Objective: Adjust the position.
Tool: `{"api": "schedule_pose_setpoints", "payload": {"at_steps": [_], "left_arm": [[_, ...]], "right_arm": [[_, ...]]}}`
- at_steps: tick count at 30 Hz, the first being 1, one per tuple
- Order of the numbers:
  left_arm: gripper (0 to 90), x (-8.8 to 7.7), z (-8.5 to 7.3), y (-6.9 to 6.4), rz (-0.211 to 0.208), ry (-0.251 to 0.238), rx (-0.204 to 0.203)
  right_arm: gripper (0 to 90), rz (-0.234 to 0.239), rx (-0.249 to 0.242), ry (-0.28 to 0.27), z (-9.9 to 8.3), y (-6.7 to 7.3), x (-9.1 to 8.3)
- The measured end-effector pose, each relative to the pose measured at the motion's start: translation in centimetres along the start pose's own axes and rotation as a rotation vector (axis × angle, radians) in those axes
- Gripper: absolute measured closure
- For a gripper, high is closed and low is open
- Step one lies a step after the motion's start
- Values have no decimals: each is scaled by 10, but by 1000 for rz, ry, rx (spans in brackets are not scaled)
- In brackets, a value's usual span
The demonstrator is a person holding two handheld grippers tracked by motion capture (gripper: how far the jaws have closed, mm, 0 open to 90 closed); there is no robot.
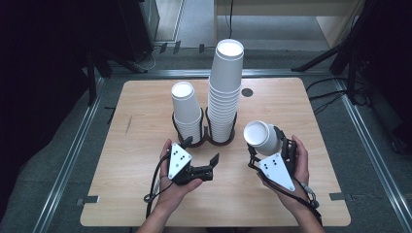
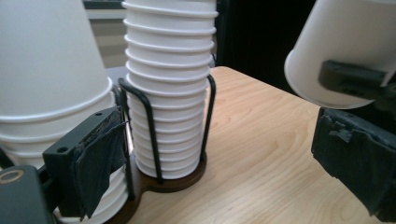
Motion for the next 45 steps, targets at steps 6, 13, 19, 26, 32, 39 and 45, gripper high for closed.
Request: {"api": "schedule_pose_setpoints", "payload": {"at_steps": [6,13,19,26,32,39,45], "left_arm": [[34,0,2,-5,-31,7,1],[34,-1,5,-8,-56,1,-2],[33,-1,5,-9,-78,14,-12],[32,0,3,-11,-112,41,-12],[19,0,3,-14,-131,43,-16],[18,2,1,-17,-163,60,-14],[18,4,-1,-22,-186,73,-9]], "right_arm": [[155,-24,-125,-20,-5,5,0],[157,-49,-238,-45,-9,8,1],[155,-61,-336,-56,-14,14,2],[153,-77,-424,-83,-16,19,3],[152,-80,-499,-120,-17,24,2],[151,-68,-569,-169,-17,32,0],[151,-61,-622,-226,-15,39,-3]]}}
Point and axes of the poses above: each handheld gripper's, and its own axes: x roughly forward along the jaws, z roughly out of its top, y roughly to its left, the point moved 4 cm from there along x, roughly forward along the jaws, and after that the axes turned 12 degrees about -z, right-handed, at the moved point
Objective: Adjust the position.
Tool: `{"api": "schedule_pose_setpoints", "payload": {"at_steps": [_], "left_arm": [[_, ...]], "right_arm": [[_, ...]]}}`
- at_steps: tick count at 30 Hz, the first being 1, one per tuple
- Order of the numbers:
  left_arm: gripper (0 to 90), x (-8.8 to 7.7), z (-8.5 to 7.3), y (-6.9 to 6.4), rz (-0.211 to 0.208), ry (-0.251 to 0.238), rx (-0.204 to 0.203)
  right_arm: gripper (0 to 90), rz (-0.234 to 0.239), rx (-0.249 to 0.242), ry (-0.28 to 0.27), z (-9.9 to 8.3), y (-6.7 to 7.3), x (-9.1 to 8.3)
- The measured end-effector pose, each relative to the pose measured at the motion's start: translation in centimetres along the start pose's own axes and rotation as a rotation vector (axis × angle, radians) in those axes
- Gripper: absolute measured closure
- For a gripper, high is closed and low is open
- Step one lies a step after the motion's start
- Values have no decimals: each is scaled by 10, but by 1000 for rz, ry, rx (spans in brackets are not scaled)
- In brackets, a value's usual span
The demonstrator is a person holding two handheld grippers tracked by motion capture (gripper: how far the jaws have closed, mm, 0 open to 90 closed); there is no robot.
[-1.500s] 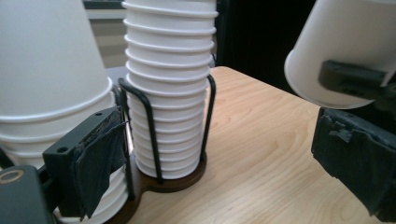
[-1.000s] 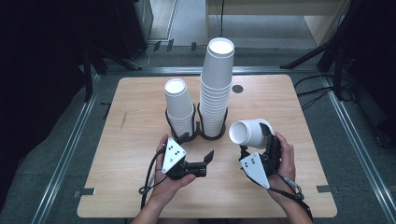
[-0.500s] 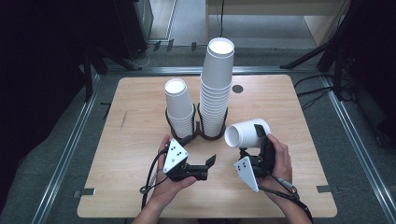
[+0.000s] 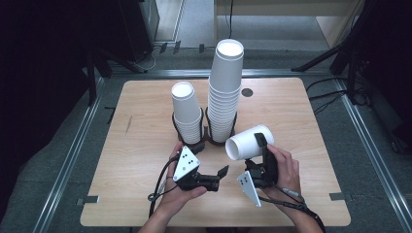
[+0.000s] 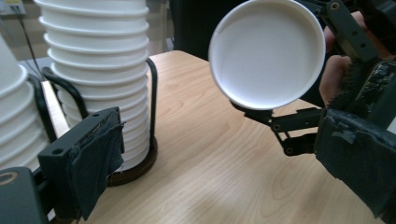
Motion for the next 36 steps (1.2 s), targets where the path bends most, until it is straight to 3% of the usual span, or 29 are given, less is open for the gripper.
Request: {"api": "schedule_pose_setpoints", "payload": {"at_steps": [5,7,9,16,23,26,27,29,36], "left_arm": [[19,2,-1,-4,-17,9,11],[19,3,-1,-5,-20,9,10],[19,4,-1,-5,-24,13,8],[20,7,-4,-6,-42,37,6],[28,9,-5,-9,-49,45,2],[46,9,-4,-9,-53,43,-1],[48,9,-4,-10,-56,43,-2],[56,9,-4,-10,-54,48,-5],[62,11,-5,-9,-46,69,-7]], "right_arm": [[152,9,-38,-42,5,4,-3],[152,22,-30,-66,8,8,-5],[152,38,-60,-81,10,10,-6],[152,69,-52,-105,17,18,-10],[152,91,-73,-166,28,21,-14],[151,98,-62,-170,31,22,-16],[151,102,-34,-171,32,24,-17],[151,101,-69,-174,31,23,-17],[151,104,-73,-187,35,24,-18]]}}
Point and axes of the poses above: each handheld gripper's, and its own axes: x roughly forward along the jaws, z roughly out of its top, y roughly to its left, the point moved 4 cm from there along x, roughly forward along the jaws, and after that the axes turned 12 degrees about -z, right-handed, at the moved point
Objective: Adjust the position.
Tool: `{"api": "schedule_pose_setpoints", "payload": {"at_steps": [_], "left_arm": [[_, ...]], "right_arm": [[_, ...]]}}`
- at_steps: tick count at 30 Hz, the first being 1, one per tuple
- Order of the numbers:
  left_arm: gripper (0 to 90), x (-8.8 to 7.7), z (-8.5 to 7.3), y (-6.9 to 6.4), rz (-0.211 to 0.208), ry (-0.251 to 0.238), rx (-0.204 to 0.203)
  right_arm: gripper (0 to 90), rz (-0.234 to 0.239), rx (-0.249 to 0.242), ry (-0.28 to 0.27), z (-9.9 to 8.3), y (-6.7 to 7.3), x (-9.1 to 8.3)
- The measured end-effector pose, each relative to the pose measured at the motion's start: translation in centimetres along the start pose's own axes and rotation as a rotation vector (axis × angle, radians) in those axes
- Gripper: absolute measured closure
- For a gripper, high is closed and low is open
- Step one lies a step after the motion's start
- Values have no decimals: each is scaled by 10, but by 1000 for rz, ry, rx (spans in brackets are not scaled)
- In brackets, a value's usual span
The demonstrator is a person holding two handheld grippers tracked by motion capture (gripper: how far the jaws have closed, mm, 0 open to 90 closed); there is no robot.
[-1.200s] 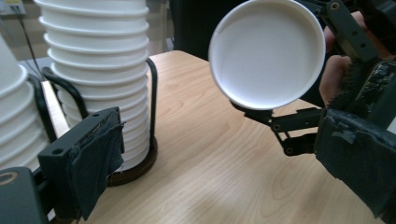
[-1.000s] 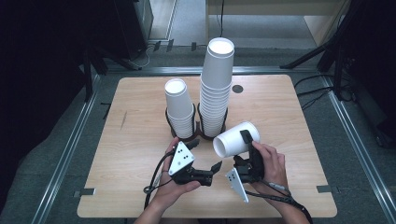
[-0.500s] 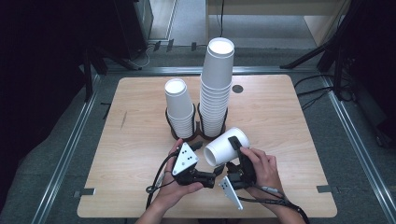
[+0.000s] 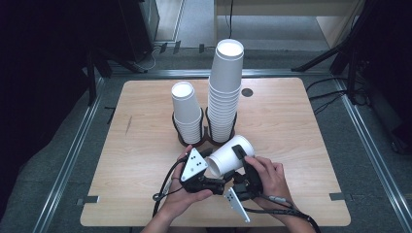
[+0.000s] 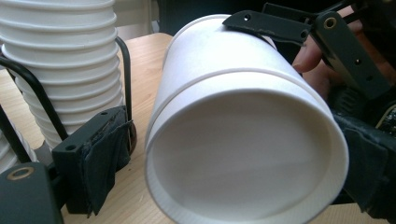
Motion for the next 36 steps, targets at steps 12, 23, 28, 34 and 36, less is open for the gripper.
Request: {"api": "schedule_pose_setpoints", "payload": {"at_steps": [12,23,28,34,36], "left_arm": [[87,0,0,0,-4,1,-6],[131,0,1,-2,1,-1,0],[140,0,1,-3,3,6,4],[176,0,1,-4,-6,9,12],[178,-1,1,-4,-12,9,9]], "right_arm": [[151,12,-5,-25,6,3,-1],[150,15,-6,-30,9,4,-3],[150,15,-16,-40,10,3,-2],[146,17,-15,-38,11,3,-2],[145,19,-11,-40,10,3,-3]]}}
Point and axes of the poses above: each handheld gripper's, and its own axes: x roughly forward along the jaws, z roughly out of its top, y roughly to its left, the point moved 4 cm from there along x, roughly forward along the jaws, and after that the axes turned 12 degrees about -z, right-handed, at the moved point
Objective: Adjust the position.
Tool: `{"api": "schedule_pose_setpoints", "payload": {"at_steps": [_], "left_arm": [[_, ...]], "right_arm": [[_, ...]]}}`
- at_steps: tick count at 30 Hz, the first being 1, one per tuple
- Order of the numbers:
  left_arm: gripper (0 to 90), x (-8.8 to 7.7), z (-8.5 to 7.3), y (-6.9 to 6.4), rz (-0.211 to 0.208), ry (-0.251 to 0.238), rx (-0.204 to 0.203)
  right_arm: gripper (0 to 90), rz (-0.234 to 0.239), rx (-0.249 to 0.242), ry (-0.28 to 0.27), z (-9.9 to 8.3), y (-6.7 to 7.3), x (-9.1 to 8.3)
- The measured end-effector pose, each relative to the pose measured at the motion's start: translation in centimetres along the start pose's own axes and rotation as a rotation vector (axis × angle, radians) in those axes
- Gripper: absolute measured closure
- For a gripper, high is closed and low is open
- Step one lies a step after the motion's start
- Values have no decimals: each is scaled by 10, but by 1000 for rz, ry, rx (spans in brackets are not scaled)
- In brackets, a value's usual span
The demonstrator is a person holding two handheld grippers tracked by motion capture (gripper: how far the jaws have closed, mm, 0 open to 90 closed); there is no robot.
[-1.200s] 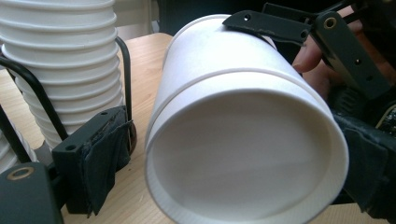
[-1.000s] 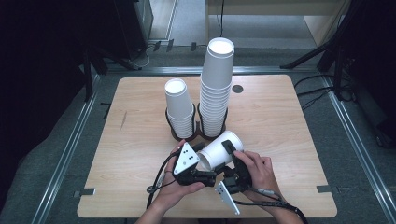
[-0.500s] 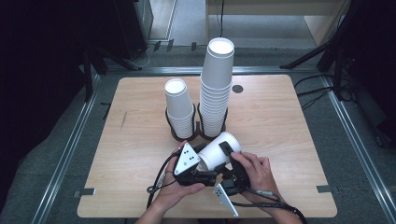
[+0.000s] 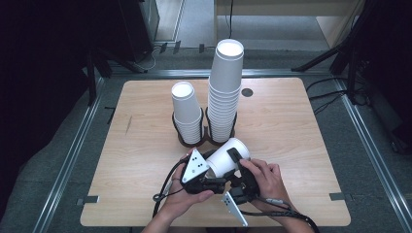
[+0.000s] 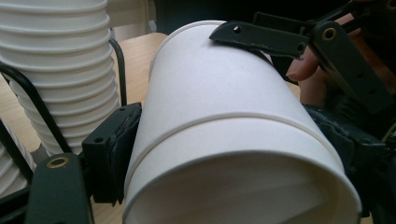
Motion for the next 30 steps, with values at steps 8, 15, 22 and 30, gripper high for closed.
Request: {"api": "schedule_pose_setpoints", "payload": {"at_steps": [8,15,22,30], "left_arm": [[186,0,0,1,0,11,-8],[191,-3,0,4,-43,10,-10],[198,-3,0,2,-21,6,-4],[202,-5,0,6,-46,-6,-59]], "right_arm": [[140,-6,-23,-7,-1,1,1],[139,-5,-15,-11,-1,0,-1],[134,-8,-15,-13,0,1,1],[85,-7,0,-8,1,3,0]]}}
Point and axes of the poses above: each handheld gripper's, and its own axes: x roughly forward along the jaws, z roughly out of its top, y roughly to its left, the point moved 4 cm from there along x, roughly forward along the jaws, and after that the axes turned 12 degrees about -z, right-handed, at the moved point
